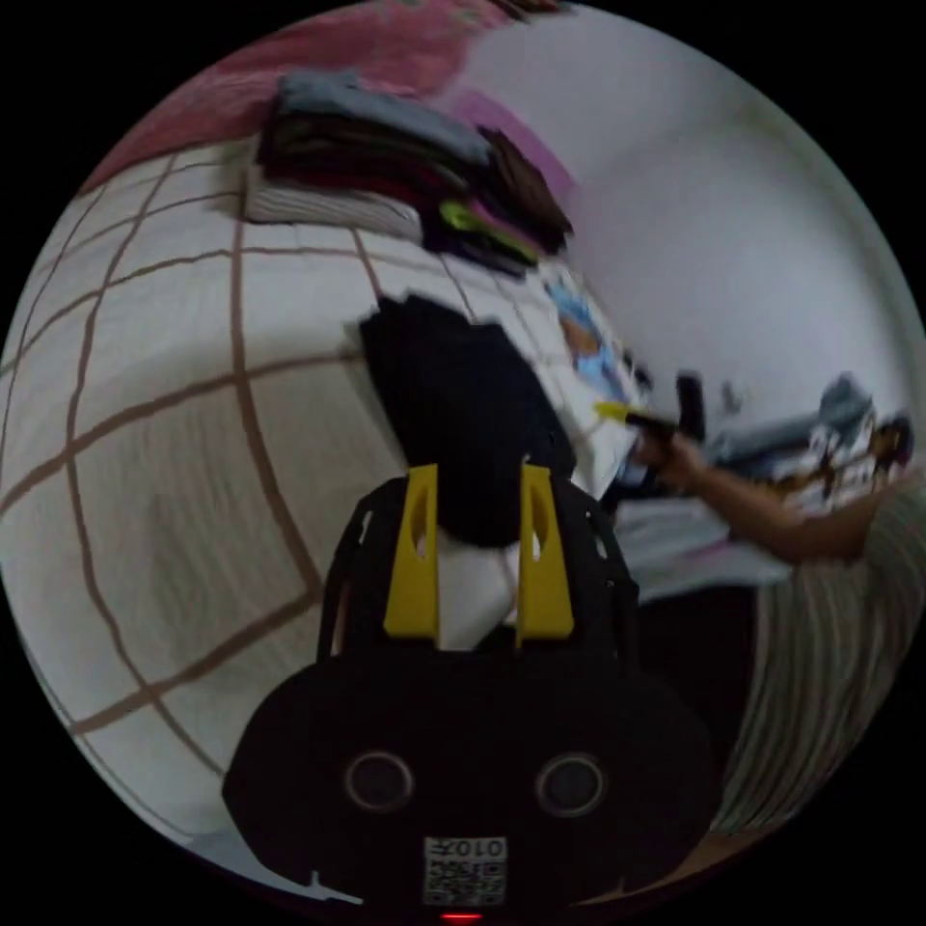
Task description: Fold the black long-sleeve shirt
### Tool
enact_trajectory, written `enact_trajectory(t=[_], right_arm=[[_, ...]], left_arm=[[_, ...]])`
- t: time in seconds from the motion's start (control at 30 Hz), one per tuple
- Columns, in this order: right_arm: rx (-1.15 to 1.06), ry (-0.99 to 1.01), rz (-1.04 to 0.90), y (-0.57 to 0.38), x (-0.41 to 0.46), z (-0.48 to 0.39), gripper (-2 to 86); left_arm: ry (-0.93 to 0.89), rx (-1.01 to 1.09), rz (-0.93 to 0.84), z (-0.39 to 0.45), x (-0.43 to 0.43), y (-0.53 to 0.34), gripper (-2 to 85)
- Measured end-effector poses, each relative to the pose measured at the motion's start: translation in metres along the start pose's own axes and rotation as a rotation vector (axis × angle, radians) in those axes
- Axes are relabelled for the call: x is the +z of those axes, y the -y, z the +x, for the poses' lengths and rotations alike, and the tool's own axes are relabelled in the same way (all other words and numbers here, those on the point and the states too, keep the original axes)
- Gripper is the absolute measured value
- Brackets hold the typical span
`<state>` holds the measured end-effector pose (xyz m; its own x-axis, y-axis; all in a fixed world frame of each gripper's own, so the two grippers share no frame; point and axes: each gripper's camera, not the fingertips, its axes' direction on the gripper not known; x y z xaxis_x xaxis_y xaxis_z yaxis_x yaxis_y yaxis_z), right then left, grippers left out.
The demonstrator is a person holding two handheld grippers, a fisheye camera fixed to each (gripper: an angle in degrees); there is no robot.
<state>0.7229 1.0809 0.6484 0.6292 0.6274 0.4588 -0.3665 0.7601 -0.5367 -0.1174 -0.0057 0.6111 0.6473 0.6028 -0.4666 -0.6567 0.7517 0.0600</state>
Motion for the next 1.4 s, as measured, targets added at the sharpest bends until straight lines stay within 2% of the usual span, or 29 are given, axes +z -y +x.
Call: enact_trajectory(t=[0.07,0.23,0.3,0.47,0.7,0.83,0.97,1.13,1.27,1.4], right_arm=[[-0.030,-0.025,-0.074,-0.017,0.014,-0.005,11.1],[-0.168,-0.112,-0.235,-0.032,0.052,-0.020,12.0],[-0.182,-0.119,-0.242,-0.027,0.061,-0.019,11.8],[-0.210,-0.056,-0.219,-0.014,0.078,-0.017,9.1],[-0.154,0.002,-0.237,-0.022,0.083,-0.010,4.9],[-0.120,0.039,-0.163,-0.020,0.071,-0.007,4.4],[-0.080,0.036,-0.257,-0.025,0.098,0.000,5.0],[-0.233,-0.039,-0.176,-0.037,0.083,-0.017,8.7],[-0.255,-0.103,-0.215,-0.052,0.086,-0.015,9.5],[-0.277,-0.160,-0.233,-0.047,0.104,-0.017,8.7]], left_arm=[[0.090,0.118,-0.113,0.021,0.013,-0.019,13.0],[0.166,0.312,-0.185,0.064,0.035,-0.015,13.2],[0.207,0.349,-0.198,0.075,0.043,-0.009,13.0],[0.175,0.413,-0.204,0.097,0.053,0.000,11.4],[0.106,0.314,-0.262,0.092,0.048,0.001,8.7],[0.034,0.194,-0.269,0.082,0.036,0.016,8.2],[-0.066,0.095,-0.318,0.068,0.050,0.008,8.2],[0.106,0.252,-0.151,0.106,0.016,-0.013,11.6],[0.214,0.242,-0.164,0.113,0.010,-0.038,13.4],[0.247,0.300,-0.185,0.126,0.022,-0.034,13.1]])
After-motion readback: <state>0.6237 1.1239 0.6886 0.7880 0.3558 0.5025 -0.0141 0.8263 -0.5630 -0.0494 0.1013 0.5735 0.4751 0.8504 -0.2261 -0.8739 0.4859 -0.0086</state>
